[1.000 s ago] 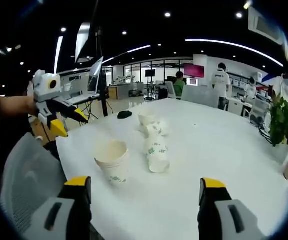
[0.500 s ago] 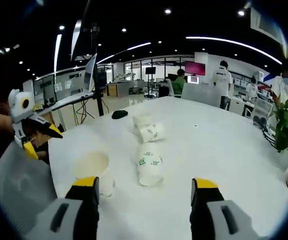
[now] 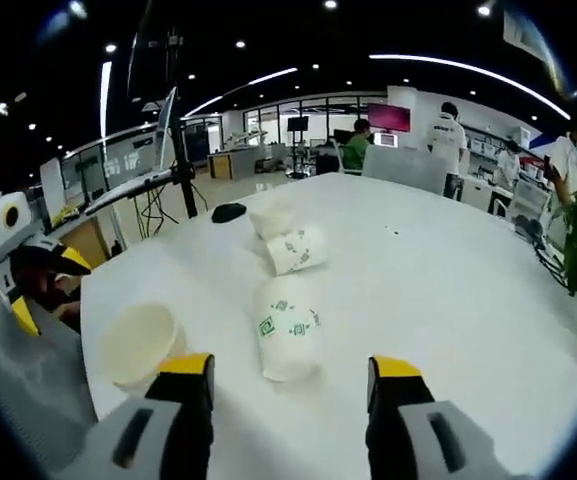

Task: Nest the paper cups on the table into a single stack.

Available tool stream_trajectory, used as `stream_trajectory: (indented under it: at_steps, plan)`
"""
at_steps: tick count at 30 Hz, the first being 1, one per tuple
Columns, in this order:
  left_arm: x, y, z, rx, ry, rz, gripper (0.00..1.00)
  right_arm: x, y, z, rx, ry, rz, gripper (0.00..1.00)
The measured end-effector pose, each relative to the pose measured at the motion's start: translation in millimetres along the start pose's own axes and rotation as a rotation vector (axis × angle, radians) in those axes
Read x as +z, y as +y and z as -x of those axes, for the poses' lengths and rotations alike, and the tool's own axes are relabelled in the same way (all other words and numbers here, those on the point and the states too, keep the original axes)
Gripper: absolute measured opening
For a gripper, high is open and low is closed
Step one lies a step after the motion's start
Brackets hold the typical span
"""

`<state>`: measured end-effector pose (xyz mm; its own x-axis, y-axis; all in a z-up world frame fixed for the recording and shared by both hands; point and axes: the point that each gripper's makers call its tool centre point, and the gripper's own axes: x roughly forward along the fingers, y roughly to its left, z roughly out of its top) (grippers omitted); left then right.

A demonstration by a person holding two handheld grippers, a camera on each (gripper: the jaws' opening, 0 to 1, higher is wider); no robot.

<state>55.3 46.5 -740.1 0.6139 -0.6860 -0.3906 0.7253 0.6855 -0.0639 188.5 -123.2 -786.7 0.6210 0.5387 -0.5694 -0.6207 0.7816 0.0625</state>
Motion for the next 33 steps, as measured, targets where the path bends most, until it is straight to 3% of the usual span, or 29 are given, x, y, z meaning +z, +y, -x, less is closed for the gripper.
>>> stream_trajectory:
  at_steps: [33]
  plan:
    - [6.1,2.7,2.5,0.016,-0.029,0.043,0.57,11.1,4.2,-65.4,0.066,0.110,0.069,0.50]
